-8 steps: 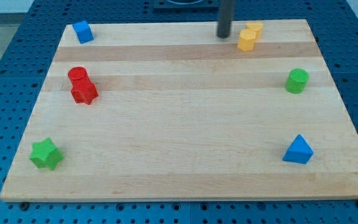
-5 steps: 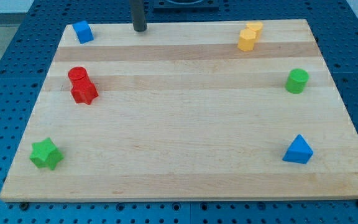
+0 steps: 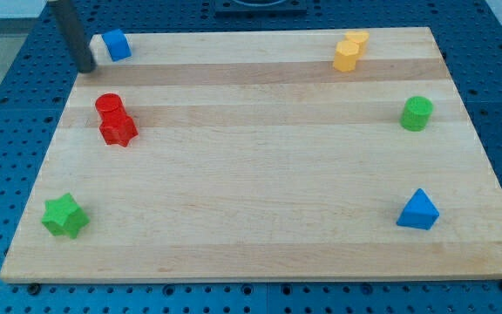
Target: Move the blue cube down and right a bit
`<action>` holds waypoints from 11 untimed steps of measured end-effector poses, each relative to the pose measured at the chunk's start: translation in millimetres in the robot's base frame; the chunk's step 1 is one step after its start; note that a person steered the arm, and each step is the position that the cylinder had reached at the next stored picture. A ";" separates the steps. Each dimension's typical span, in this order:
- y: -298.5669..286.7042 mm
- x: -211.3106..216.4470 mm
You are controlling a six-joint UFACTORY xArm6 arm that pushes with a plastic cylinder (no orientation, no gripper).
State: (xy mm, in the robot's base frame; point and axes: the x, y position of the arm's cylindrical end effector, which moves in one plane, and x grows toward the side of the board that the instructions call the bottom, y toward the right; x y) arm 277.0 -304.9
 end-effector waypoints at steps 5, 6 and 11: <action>68.8 -67.0; 152.4 -17.1; 76.0 8.8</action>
State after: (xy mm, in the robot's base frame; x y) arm 285.8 -228.8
